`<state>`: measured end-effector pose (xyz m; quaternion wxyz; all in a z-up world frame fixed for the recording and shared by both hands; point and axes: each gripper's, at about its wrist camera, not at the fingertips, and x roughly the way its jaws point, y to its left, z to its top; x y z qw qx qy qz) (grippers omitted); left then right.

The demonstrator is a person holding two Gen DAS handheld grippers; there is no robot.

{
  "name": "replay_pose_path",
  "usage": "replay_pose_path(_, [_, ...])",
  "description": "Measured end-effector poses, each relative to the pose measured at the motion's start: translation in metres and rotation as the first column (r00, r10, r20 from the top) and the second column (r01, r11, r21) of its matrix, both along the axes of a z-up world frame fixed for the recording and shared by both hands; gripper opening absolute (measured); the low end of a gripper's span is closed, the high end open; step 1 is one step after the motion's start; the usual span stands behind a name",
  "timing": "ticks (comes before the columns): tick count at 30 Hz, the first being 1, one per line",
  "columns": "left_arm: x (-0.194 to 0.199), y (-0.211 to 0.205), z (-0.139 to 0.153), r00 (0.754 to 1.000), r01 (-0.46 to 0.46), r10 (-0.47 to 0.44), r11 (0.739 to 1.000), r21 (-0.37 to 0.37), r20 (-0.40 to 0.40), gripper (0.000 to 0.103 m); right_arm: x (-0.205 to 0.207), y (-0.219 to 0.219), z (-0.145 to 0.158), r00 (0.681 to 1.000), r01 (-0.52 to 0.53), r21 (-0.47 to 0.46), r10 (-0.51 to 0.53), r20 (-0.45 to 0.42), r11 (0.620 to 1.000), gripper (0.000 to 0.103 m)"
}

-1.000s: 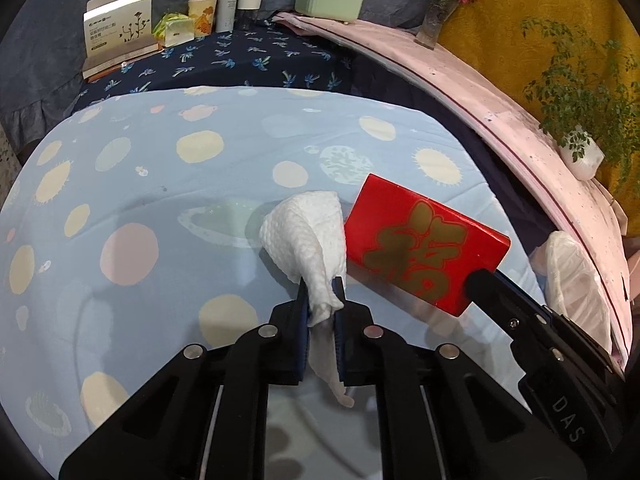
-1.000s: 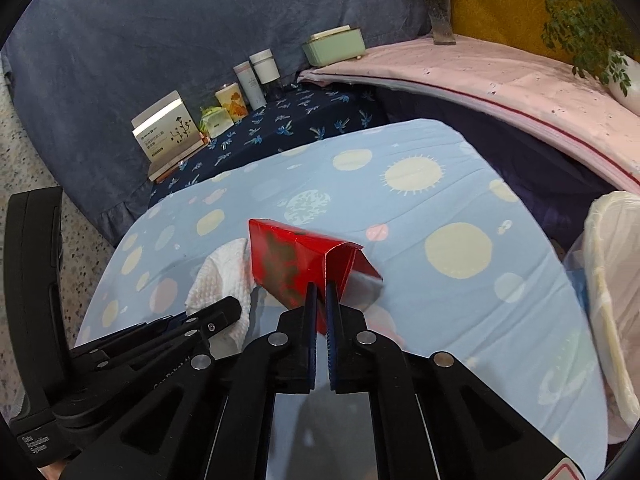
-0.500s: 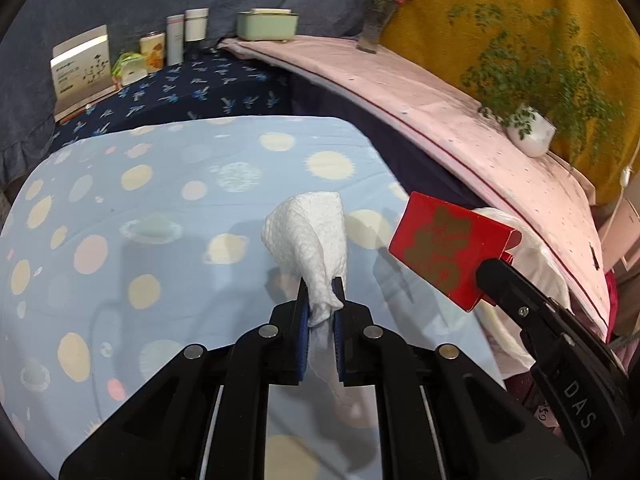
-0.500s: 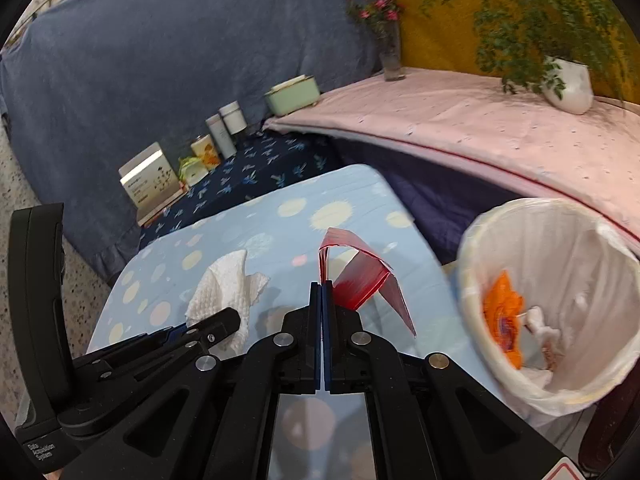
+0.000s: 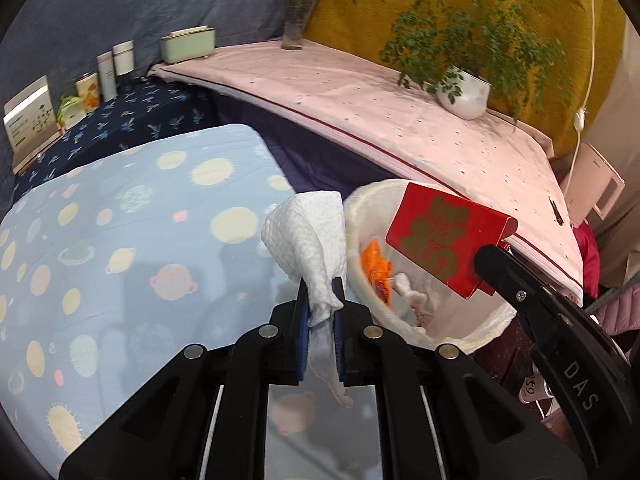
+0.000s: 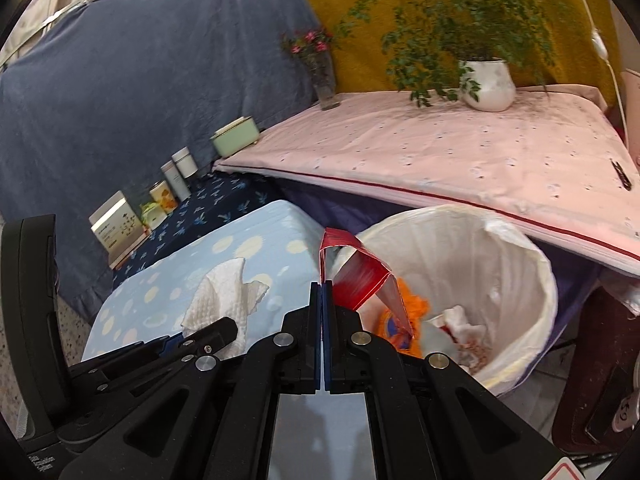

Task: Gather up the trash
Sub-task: 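Carry the white tissue and red box over the wastebasket, then open both tools to drop the tissue and red box into the wastebasket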

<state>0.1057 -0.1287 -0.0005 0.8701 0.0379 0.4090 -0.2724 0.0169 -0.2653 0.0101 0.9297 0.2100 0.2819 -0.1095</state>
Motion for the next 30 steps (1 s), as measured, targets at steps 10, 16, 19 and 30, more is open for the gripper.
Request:
replay_pose_path(10, [-0.014,-0.043,-0.007,0.998,0.065,-0.064,0.998,0.020,-0.014,0.010,-0.026,-0.041,-0.011,0.998,0.069,0.019,-0.069,-0.007,0.997,0.001])
replay_pose_path(16, [-0.017,-0.053,-0.011,0.997,0.078,-0.078,0.996,0.031,-0.015,0.010,-0.032,-0.052,-0.015,0.996,0.088,0.033,-0.087,-0.008,0.996,0.001])
replay_pose_path(19, [-0.018,-0.055,-0.013,0.997,0.080,-0.080,0.996,0.036,-0.017,0.010,-0.033,-0.054,-0.016,0.996,0.090,0.033,-0.089,-0.008,0.995,0.001])
replay_pose_path(30, [-0.021,-0.061,-0.015,0.996,0.089,-0.088,0.995,0.044,-0.018,0.010,-0.036,-0.058,-0.018,0.996,0.095,0.044,-0.094,-0.009,0.995,0.001])
